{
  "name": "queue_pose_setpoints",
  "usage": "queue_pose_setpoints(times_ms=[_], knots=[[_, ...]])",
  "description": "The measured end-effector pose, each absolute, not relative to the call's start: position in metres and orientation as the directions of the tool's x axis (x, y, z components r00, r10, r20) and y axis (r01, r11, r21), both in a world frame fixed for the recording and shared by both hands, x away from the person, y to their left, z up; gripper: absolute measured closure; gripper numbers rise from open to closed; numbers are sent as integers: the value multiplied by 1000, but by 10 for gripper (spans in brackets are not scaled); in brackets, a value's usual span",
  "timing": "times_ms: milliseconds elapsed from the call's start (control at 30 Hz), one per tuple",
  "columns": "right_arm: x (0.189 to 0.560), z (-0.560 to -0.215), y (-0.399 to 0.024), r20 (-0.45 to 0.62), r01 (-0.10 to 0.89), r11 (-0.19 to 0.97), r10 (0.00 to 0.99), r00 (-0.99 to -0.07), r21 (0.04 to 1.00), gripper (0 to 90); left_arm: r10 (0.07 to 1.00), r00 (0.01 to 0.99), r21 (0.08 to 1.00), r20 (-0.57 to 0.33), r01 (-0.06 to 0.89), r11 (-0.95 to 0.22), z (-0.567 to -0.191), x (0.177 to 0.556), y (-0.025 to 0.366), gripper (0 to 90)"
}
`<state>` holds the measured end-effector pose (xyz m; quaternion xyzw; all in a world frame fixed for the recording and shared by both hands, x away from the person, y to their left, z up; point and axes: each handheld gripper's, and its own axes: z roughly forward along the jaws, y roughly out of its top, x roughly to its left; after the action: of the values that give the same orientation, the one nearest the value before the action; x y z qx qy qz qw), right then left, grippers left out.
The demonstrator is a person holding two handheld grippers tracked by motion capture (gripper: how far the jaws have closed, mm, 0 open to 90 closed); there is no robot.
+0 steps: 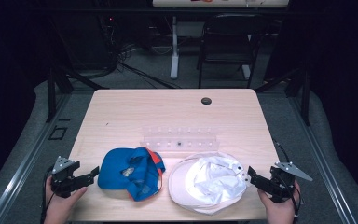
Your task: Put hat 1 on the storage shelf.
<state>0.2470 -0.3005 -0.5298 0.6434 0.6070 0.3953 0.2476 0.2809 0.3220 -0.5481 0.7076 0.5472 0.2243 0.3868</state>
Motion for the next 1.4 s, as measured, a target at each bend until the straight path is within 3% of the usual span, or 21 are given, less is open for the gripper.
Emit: queue_pose_setpoints(times_ms=[133,200,267,433,600,633,900,1067,1400], knots=[[243,-531,-302,205,594,-117,975,-81,796,151,935,337,796,-110,593,-120,-542,279,322,120],[243,-531,-304,211,605,-119,974,-82,787,178,918,383,802,-105,578,-150,-540,278,322,11],[243,-530,-305,227,614,-128,970,-85,779,211,924,376,803,-72,572,-170,-538,276,319,8],[246,-524,-303,259,628,-125,958,-125,768,319,931,362,780,-46,595,-193,-538,274,318,114],[247,-519,-300,254,629,-114,957,-138,769,308,935,345,778,-79,608,-159,-540,275,323,147],[248,-517,-299,251,611,-111,956,-148,784,262,935,344,773,-80,613,-160,-541,275,325,147],[253,-511,-299,258,591,-120,953,-156,798,253,934,348,807,-78,572,-146,-536,276,329,149],[258,-502,-300,328,639,-156,931,-158,753,289,932,349,804,-103,580,-128,-535,275,330,206],[269,-479,-296,347,674,-100,906,-243,732,373,921,354,777,-165,622,-100,-543,274,330,301]])
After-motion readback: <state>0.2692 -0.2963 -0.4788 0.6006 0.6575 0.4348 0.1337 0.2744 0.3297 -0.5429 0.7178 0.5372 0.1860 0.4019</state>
